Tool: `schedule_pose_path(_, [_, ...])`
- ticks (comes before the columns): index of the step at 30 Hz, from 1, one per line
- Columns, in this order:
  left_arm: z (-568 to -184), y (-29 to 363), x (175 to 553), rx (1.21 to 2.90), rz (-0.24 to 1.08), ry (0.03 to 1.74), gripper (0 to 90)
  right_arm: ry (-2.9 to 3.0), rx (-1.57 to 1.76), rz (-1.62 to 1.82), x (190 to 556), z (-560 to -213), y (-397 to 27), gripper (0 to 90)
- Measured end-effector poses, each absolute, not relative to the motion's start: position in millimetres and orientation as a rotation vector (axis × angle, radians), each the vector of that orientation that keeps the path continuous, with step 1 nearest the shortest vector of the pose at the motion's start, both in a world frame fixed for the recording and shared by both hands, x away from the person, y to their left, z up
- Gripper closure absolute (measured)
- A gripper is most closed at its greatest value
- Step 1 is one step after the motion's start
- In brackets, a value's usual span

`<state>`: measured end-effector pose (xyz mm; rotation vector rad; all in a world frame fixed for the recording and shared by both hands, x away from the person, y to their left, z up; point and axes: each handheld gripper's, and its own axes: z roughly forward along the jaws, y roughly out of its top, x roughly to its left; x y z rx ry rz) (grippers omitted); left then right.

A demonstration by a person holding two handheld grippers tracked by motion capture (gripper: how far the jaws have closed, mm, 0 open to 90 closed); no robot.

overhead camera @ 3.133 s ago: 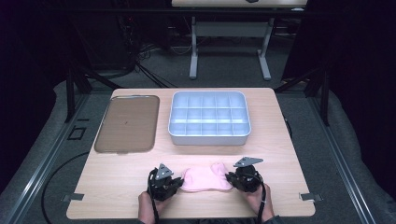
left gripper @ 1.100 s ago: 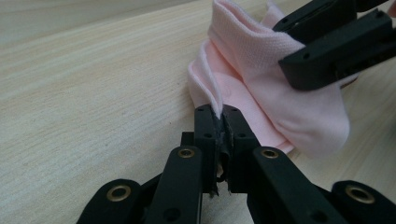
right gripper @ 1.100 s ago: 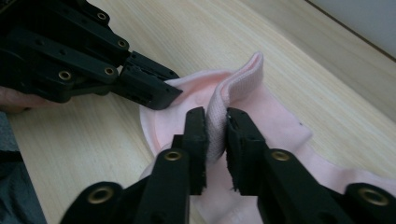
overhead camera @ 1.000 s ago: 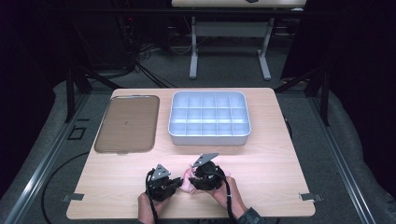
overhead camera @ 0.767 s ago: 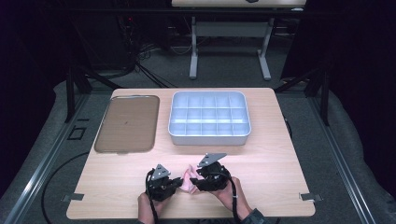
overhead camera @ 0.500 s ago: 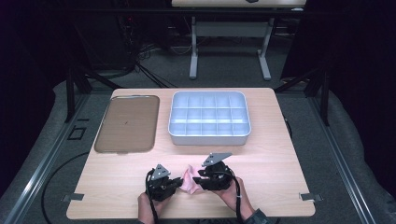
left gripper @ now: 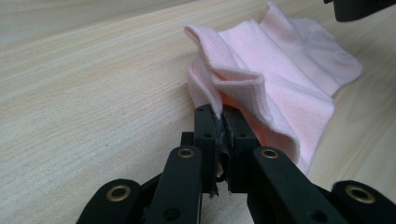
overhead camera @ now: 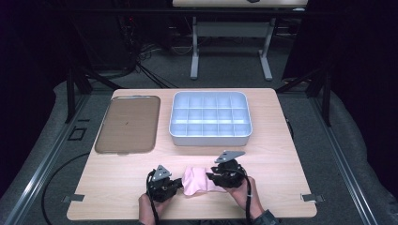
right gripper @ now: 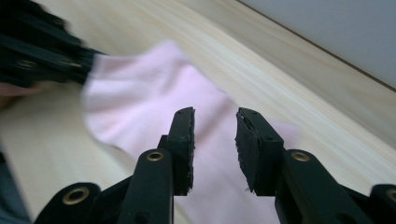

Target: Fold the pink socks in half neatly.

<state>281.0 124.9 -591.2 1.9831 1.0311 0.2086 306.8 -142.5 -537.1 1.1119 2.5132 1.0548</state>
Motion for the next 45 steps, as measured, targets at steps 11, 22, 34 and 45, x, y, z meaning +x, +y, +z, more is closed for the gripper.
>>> schedule_pose_path(11, [-591.2, 125.1, 281.3, 1.983, 0.207, 1.03, 85.6, 2.437, 1.33, 0.941, 309.5, -556.4, -188.5, 65.0])
schedule_pose_path(22, [-591.2, 124.8, 281.1, 1.982, 0.209, 1.032, 85.7, 2.461, 1.325, 0.893, 309.7, -567.2, -180.7, 77.8])
schedule_pose_path(34, [-591.3, 124.9, 281.1, 1.979, 0.208, 1.036, 85.5, 2.44, 1.303, 0.937, 303.5, -561.0, -179.8, 86.2])
schedule_pose_path(45, [-591.2, 124.8, 281.0, 1.981, 0.21, 1.035, 85.6, 2.438, 1.248, 1.033, 295.9, -538.6, -171.9, 86.6])
